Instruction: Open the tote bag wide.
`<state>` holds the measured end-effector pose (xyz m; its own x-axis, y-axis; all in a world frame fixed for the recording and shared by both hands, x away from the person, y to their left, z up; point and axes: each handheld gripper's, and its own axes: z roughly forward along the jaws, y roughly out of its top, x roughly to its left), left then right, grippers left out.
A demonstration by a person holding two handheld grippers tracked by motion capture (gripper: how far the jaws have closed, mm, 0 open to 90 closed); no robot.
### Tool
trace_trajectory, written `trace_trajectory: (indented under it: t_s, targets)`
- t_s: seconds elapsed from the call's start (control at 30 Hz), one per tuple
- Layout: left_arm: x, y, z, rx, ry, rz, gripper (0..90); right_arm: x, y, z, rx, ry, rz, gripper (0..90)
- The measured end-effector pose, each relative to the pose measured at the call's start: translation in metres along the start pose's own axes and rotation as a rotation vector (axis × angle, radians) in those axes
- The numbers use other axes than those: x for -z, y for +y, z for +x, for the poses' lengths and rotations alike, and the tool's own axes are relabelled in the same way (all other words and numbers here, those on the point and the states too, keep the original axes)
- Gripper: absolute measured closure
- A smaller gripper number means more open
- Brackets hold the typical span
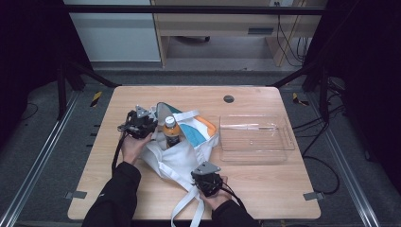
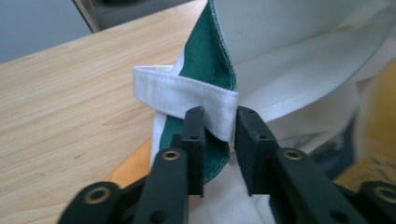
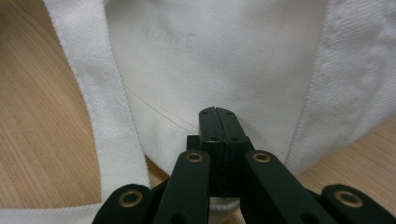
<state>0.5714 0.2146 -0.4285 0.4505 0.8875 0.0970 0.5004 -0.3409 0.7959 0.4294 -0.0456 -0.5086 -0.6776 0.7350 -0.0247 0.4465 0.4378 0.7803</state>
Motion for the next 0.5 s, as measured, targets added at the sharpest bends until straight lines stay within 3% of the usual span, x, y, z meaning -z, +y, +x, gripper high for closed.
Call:
trace_trajectory:
  t_s: [0.07, 0.2, 0.3, 0.5]
  targets:
    - [0.010, 0.000, 0.001, 0.007, -0.019, -0.005, 65.5, 0.000, 0.002, -0.001, -0.015, 0.006, 0.013, 87.9]
    - [0.035, -0.006, 0.001, -0.034, 0.004, -0.013, 58.8, 0.004, 0.008, -0.002, -0.015, 0.011, -0.010, 84.2]
    - [0.056, -0.015, 0.000, 0.003, -0.019, -0.056, 57.4, 0.012, 0.016, -0.003, -0.024, 0.019, -0.055, 81.5]
    - [0.081, -0.037, -0.013, 0.049, -0.037, -0.078, 53.9, 0.028, 0.039, -0.007, -0.021, 0.016, -0.154, 74.9]
